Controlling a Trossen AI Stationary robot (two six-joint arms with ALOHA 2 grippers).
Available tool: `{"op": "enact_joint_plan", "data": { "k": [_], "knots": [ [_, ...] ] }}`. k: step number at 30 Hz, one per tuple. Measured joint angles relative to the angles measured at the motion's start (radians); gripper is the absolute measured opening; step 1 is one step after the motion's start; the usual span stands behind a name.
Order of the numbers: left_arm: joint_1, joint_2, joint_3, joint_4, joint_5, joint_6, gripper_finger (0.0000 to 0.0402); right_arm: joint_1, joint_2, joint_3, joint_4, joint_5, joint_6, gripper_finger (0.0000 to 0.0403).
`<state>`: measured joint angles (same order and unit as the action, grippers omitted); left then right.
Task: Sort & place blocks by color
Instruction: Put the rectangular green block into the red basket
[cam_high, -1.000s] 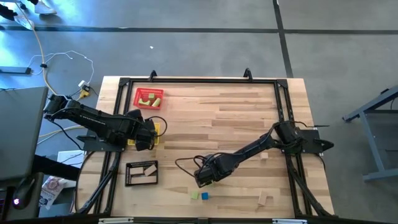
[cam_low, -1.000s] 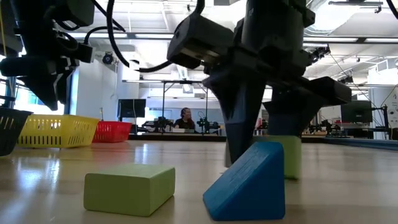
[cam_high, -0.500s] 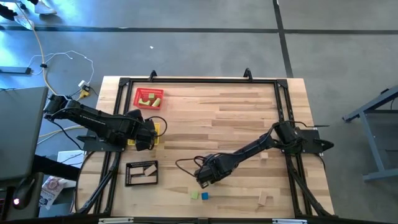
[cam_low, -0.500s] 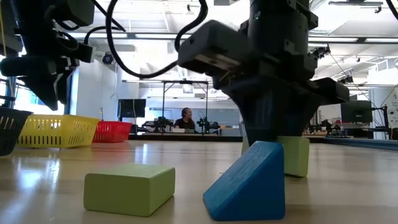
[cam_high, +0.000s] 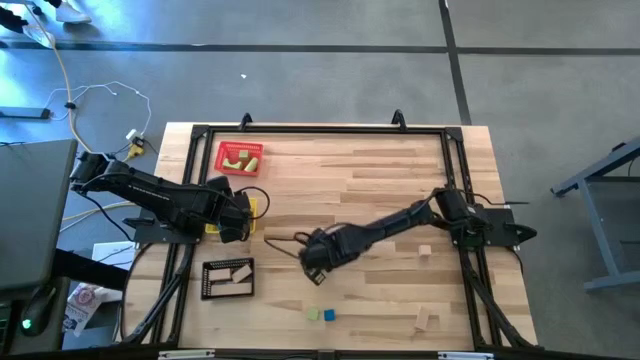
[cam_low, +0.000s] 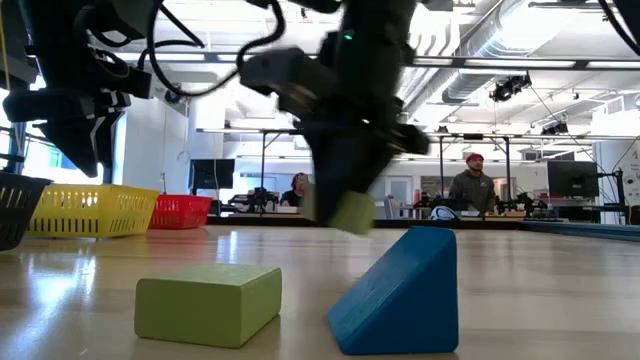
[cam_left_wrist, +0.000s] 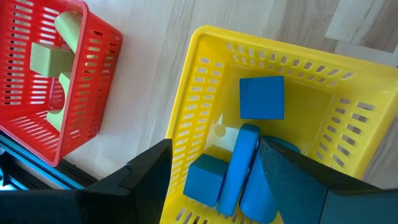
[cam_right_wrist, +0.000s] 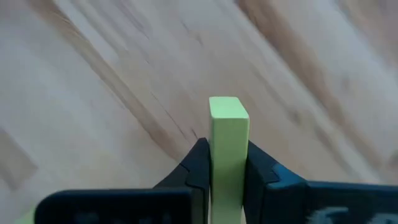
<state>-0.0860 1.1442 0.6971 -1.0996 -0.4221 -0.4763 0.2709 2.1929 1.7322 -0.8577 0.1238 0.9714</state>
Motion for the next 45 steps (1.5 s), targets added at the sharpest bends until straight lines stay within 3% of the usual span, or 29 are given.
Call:
{"op": "enact_joint_plan", "data": {
  "k": [15, 25, 30, 36, 45],
  "knots": [
    [0.000, 0.000, 0.000, 0.014, -0.010, -0.009, 0.0227, -0.221, -0.002, 0.258, 0.005, 0.023, -0.601, 0.0031],
    [0.001, 0.000, 0.013, 0.049, -0.017, 0.011, 0.0227, -0.294, -0.006, 0.386, -0.056, -0.025, -0.802, 0.0031],
    [0.001, 0.000, 0.095, 0.062, -0.087, 0.064, 0.0227, -0.321, -0.006, 0.468, -0.105, -0.029, -0.881, 0.0031],
    [0.001, 0.000, 0.177, 0.195, -0.215, 0.176, 0.0227, -0.345, -0.006, 0.593, -0.176, -0.058, -0.976, 0.0031],
    [0.006, 0.000, 0.182, 0.504, -0.228, 0.456, 0.0227, -0.369, -0.067, 0.609, -0.206, -0.204, -1.087, 0.0032]
  ]
}}
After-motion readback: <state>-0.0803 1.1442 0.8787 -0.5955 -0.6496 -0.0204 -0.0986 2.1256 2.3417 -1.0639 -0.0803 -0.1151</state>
